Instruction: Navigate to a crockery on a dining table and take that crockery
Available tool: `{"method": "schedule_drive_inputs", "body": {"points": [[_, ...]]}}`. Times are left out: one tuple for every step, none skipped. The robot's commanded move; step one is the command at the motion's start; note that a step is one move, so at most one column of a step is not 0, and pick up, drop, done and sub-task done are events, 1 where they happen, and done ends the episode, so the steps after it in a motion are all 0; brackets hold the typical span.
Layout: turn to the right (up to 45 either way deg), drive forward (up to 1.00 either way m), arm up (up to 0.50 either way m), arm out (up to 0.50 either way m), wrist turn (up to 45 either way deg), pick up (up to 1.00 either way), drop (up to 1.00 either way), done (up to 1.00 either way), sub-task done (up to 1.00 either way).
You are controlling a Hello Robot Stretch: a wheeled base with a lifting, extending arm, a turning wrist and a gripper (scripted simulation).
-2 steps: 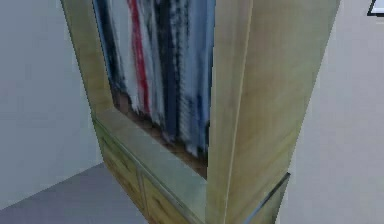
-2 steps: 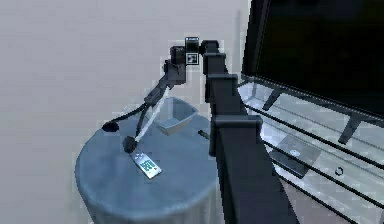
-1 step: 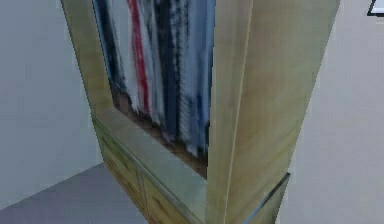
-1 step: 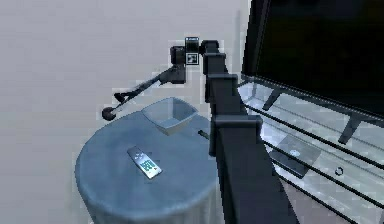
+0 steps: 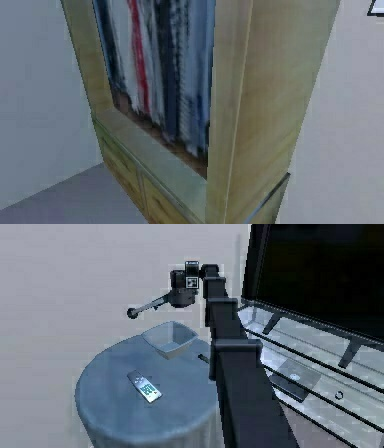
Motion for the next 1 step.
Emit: {"method": "schedule_drive_inputs", "body": {"points": [[0.0,0.00,0.00,0.00,18.0,0.00,0.00,0.00,0.00]]}}
